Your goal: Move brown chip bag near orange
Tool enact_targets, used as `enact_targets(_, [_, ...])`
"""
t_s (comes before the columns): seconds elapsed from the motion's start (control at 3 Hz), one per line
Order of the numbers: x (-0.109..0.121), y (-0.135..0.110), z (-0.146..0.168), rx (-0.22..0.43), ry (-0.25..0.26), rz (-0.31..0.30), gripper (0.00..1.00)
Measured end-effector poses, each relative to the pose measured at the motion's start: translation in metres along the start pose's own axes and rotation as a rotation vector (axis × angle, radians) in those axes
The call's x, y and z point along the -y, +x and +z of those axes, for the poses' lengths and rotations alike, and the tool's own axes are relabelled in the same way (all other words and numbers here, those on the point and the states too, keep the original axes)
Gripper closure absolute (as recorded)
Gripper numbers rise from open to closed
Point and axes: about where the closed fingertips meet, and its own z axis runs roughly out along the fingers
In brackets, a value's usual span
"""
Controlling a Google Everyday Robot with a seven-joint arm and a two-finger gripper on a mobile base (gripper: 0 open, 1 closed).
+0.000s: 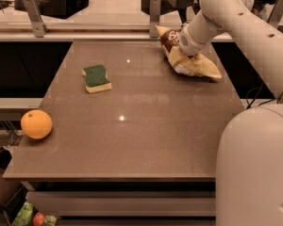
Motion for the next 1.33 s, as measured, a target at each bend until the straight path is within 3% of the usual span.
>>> enact_targets(0.67, [0.007, 0.007, -0.060, 0.075, 0.063, 0.022, 1.00])
enact_targets(1.33, [-0.002, 0.011, -0.101, 0.145, 0.043, 0.001, 1.00])
